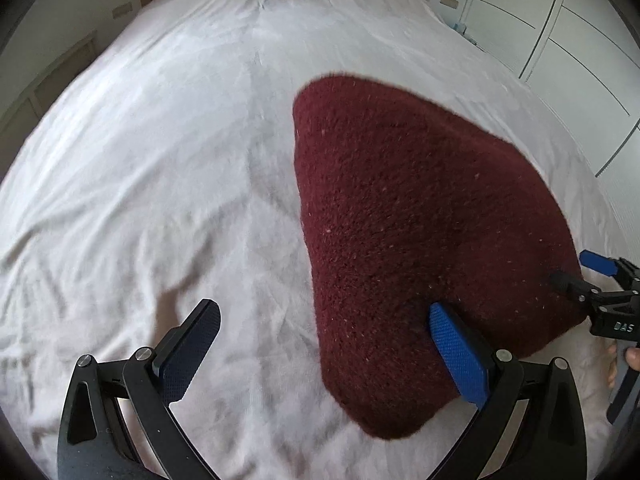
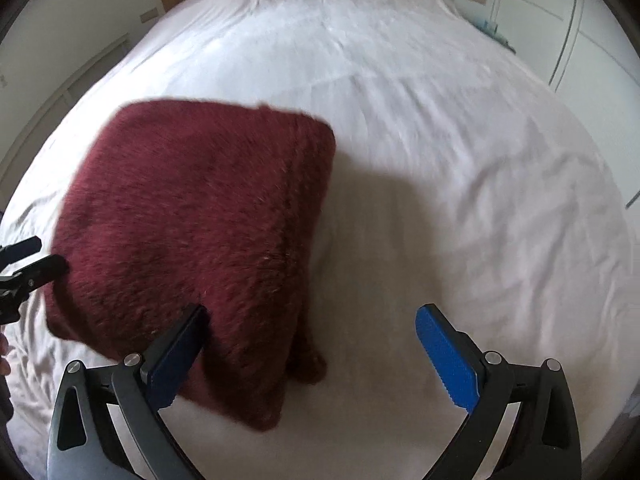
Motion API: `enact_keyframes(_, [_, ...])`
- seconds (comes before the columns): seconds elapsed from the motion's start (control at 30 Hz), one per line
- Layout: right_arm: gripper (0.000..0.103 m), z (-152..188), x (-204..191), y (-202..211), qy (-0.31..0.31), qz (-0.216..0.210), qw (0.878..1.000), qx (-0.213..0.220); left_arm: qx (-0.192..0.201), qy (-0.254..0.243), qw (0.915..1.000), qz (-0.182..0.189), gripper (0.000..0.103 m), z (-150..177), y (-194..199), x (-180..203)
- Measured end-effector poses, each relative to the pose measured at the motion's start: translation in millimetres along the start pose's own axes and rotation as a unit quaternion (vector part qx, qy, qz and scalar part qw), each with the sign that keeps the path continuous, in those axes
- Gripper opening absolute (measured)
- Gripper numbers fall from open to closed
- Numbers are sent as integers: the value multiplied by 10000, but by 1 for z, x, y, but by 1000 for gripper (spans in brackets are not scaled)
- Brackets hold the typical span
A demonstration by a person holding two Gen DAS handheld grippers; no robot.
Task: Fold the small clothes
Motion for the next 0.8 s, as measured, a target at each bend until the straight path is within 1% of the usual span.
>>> enact_keyframes(0.1, [102, -6, 2, 33, 45, 89, 9998, 194, 132, -69, 9996, -241, 102, -5, 26, 7])
enact_keyframes(0.23, [102, -8, 11, 84, -20, 96, 9988, 474, 398, -53, 9988, -270, 102, -7, 74, 17])
enact_keyframes(0.33, [102, -5, 18, 115, -15, 159, 9979, 631, 543, -83, 9975, -453, 102, -7, 104, 24])
enact_keyframes(0.4, [102, -2, 23, 128, -62, 177, 9973, 709, 545, -63, 9966, -611, 102, -6, 118, 25])
enact_keyframes(0.47, [102, 5, 29, 139, -134, 187, 9970, 737, 564, 15, 9963, -656, 102, 0, 130, 26])
enact_keyframes(0.57, [102, 16, 34, 145, -190, 214, 9973, 682, 512, 88, 9961, -716, 102, 10, 137, 25])
enact_keyframes(0.67, [102, 28, 37, 148, -214, 255, 9976, 606, 392, 90, 9956, -848, 102, 23, 135, 22])
enact_keyframes(0.8, [102, 37, 37, 148, -184, 303, 9979, 536, 301, 189, 9955, -874, 102, 36, 130, 17])
Point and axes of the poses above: each gripper's, at about its wrist camera, not at the fingertips, and y roughly against the way its jaws point, x to its right, z to its underside, the point moved 5 cm from there along -y, roughly the way its jaws point, and after that the axes turned 13 degrees about z, right-handed, at the moved point
